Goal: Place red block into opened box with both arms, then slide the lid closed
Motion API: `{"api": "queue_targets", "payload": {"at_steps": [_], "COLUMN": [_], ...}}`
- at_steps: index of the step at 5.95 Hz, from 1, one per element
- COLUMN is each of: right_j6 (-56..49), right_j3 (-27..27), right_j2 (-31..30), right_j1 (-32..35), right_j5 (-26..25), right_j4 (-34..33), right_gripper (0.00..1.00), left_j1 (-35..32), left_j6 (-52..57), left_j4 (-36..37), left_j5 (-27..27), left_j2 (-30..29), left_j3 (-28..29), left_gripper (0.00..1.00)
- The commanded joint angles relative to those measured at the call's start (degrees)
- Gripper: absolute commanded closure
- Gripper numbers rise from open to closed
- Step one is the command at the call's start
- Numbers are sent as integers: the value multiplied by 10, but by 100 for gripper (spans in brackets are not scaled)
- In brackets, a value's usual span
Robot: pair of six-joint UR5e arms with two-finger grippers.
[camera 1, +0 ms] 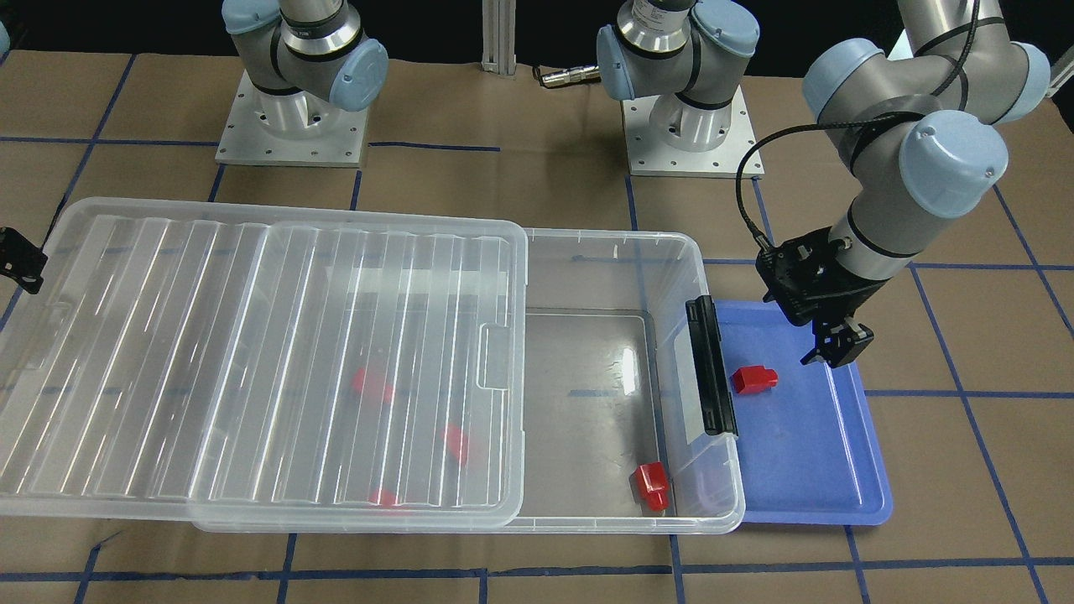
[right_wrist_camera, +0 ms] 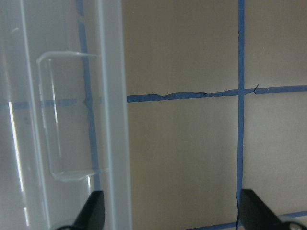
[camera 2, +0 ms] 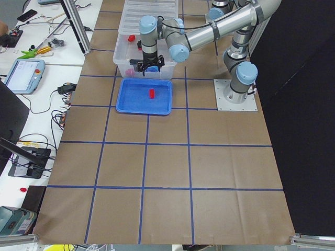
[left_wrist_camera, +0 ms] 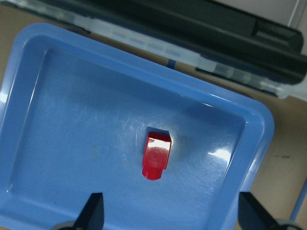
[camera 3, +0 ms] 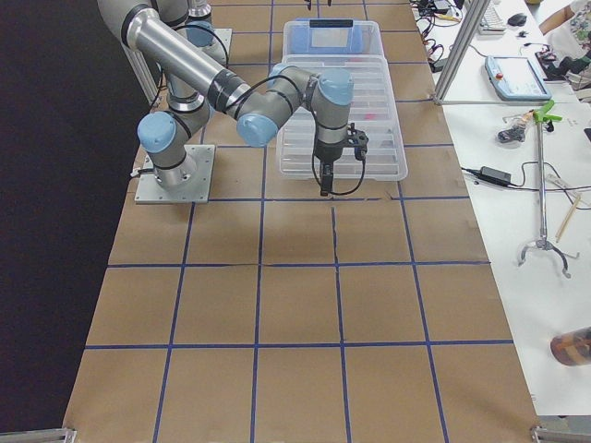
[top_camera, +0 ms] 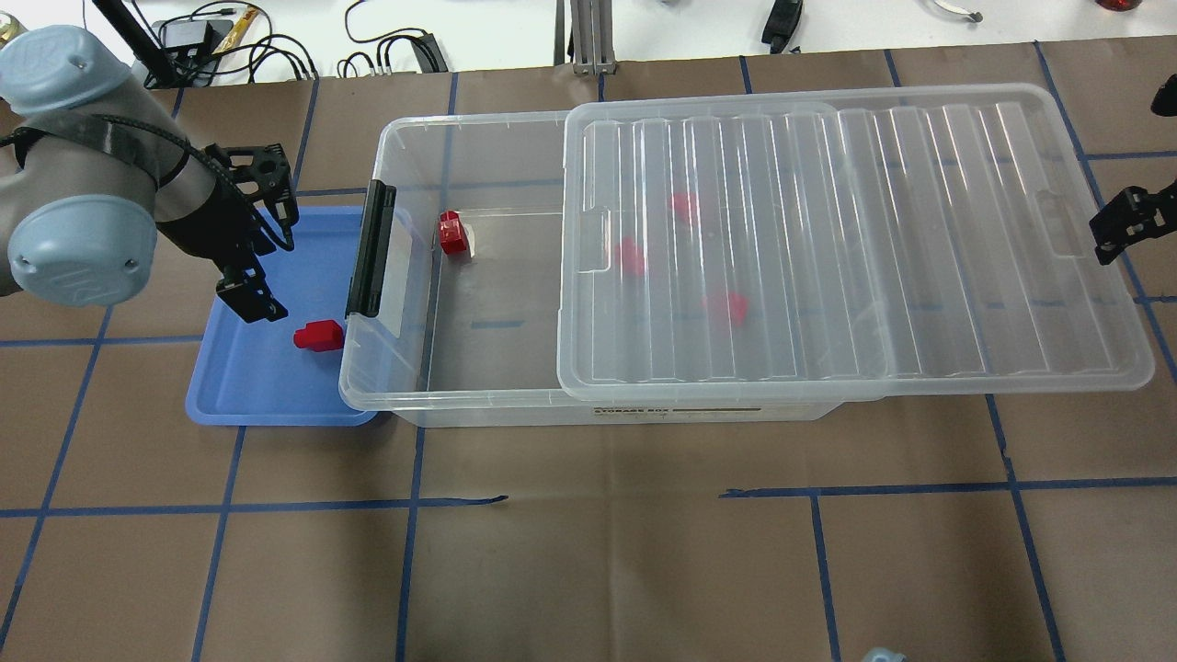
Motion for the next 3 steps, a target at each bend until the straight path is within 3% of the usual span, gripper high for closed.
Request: {"api": "queue_targets", "payload": {"at_steps": [1, 3], "right_j6": [85, 223], "right_j3": [-57, -162], "right_j2": [-23, -26], "right_j1": [46, 158], "right_j5": [6, 9], "right_j4": [98, 234], "right_gripper": [0, 0], "left_j1": [9, 17], "left_j6": [82, 85], "left_j4": [28, 49], "left_j5": [-2, -2], "left_j2": [-41, -93], "left_j3": [-7, -10], "left_gripper": [3, 3]}}
